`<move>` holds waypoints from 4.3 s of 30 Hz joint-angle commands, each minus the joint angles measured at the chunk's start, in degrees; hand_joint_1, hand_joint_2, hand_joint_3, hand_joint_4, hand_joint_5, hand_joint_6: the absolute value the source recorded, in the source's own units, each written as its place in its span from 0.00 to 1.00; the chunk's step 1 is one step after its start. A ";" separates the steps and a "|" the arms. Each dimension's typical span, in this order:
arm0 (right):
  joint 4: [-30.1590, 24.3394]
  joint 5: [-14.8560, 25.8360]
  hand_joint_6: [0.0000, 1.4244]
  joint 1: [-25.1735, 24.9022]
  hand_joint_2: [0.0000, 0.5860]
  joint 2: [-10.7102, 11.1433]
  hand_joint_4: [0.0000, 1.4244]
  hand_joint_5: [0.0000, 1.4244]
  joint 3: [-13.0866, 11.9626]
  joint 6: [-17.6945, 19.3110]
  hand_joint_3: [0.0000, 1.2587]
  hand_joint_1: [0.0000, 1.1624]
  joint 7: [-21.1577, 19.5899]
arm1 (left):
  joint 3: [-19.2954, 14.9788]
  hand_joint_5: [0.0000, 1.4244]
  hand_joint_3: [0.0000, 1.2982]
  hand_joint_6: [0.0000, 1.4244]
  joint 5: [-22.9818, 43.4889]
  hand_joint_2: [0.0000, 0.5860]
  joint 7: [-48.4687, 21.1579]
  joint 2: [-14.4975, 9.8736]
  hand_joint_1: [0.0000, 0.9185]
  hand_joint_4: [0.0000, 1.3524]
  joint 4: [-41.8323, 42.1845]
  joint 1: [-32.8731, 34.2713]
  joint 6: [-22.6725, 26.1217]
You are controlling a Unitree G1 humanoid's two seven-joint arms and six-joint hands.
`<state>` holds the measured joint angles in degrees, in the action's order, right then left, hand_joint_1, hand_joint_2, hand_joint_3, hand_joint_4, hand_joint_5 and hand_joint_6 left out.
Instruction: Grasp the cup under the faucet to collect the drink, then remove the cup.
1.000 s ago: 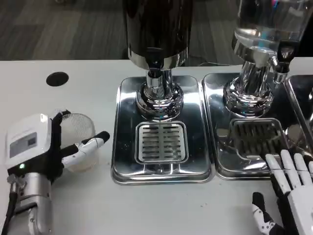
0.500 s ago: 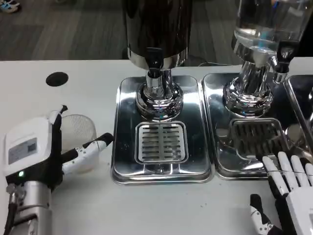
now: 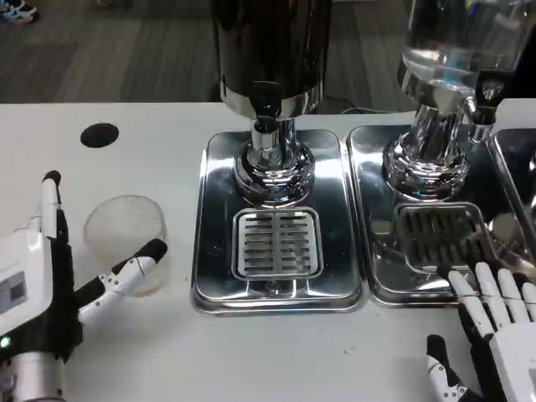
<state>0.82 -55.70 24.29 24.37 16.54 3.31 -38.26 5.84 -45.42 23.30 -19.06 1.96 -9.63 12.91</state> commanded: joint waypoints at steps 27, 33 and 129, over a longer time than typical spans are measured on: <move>-1.85 0.97 0.04 1.36 0.79 0.73 0.00 0.00 -1.08 0.68 0.13 0.25 0.62 | 2.29 0.23 0.08 0.34 2.41 0.02 -2.10 0.38 0.10 0.00 -8.94 6.41 -0.45; -1.47 1.40 0.06 1.32 0.79 0.71 0.00 0.00 -1.19 0.78 0.15 0.25 0.60 | 2.88 0.23 0.07 0.34 2.19 0.03 -2.52 0.27 0.10 0.00 -10.18 7.65 -0.27; -0.12 2.79 0.10 0.86 0.78 0.53 0.00 0.00 -1.84 2.83 0.16 0.23 -0.42 | 4.69 0.62 0.41 0.82 -1.64 0.22 5.41 2.23 0.38 0.44 -4.28 7.09 -1.66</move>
<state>1.62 -52.50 24.92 24.78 14.94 5.56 -38.14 10.27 -45.82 27.58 -17.08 -3.80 -2.83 11.37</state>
